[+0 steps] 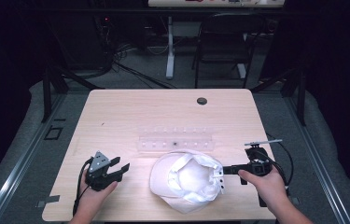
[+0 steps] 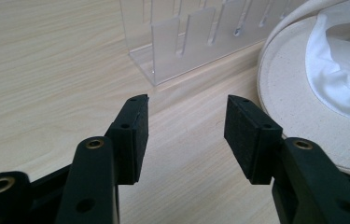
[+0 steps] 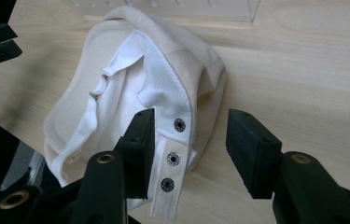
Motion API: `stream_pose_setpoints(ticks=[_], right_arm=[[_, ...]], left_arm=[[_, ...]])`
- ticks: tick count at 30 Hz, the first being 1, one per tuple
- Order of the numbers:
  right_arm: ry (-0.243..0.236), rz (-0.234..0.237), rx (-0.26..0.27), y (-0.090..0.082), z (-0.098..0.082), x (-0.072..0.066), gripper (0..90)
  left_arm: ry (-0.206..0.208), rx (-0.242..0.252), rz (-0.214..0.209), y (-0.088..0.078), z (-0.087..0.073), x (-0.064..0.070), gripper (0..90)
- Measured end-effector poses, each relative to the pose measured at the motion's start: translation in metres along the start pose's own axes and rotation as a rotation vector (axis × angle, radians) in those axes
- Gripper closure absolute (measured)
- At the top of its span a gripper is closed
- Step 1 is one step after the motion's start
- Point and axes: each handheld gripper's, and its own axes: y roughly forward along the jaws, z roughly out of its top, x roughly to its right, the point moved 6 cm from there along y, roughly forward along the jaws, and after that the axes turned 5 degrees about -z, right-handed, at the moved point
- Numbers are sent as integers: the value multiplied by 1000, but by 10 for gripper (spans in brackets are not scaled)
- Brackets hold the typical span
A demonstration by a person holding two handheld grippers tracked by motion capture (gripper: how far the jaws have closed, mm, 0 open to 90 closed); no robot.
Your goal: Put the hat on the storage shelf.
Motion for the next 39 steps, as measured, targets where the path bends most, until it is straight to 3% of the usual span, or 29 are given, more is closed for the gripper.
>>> stream_pose_setpoints(ticks=[11, 17, 28, 33, 36, 38, 39], right_arm=[[76, 55, -41, 12, -6, 2, 486], [80, 87, -106, 22, -13, -2, 465], [106, 120, -166, 44, -20, -8, 463], [104, 132, -177, 47, -21, -10, 465], [143, 157, -158, 44, -18, -12, 484], [140, 171, -164, 41, -17, -12, 488], [165, 176, -142, 38, -14, -14, 505]], left_arm=[[-6, -6, 5, 1, -1, -1, 482], [-6, -8, 7, 2, -1, -2, 483], [-3, -12, 4, 3, -2, -1, 482], [-4, -13, 4, 3, -2, -1, 482], [-4, -12, 5, 2, -2, -1, 482], [-4, -12, 5, 2, -2, -1, 482], [-7, -12, 4, 3, -2, -1, 483]])
